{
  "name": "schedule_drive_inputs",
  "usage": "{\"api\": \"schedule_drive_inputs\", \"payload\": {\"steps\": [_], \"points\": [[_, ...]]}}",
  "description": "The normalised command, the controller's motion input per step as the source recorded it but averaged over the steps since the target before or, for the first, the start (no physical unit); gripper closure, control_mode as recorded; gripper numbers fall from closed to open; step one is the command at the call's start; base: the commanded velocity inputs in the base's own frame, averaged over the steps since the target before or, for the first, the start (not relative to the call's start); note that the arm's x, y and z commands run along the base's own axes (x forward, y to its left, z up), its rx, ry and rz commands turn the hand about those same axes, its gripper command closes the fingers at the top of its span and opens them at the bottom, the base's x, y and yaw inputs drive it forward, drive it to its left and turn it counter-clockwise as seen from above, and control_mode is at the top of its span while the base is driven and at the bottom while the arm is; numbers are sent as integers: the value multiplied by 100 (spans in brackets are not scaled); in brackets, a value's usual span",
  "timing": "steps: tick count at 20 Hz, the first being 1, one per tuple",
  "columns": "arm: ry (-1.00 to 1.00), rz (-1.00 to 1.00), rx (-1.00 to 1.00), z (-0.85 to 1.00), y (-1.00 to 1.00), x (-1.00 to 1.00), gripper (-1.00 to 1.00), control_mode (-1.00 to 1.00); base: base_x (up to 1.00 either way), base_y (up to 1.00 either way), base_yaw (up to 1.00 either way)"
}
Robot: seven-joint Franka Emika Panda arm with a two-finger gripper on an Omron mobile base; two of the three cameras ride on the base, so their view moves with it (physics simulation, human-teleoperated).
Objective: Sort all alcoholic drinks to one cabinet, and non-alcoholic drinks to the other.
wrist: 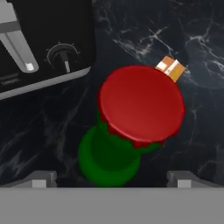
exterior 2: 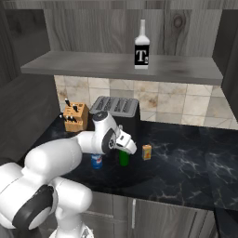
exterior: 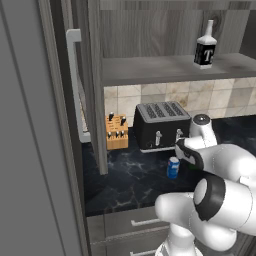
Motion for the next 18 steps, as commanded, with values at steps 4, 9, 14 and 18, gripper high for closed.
{"api": "schedule_drive_inputs", "payload": {"steps": [4, 9, 14, 18], "points": [[-5, 1, 0, -14, -5, 4, -100, -100, 0, 0, 0], [-2, 0, 0, -12, -2, 7, -100, -100, 0, 0, 0], [0, 0, 0, -6, 0, 20, -100, -100, 0, 0, 0], [0, 0, 0, -6, 0, 23, -100, -100, 0, 0, 0]]}}
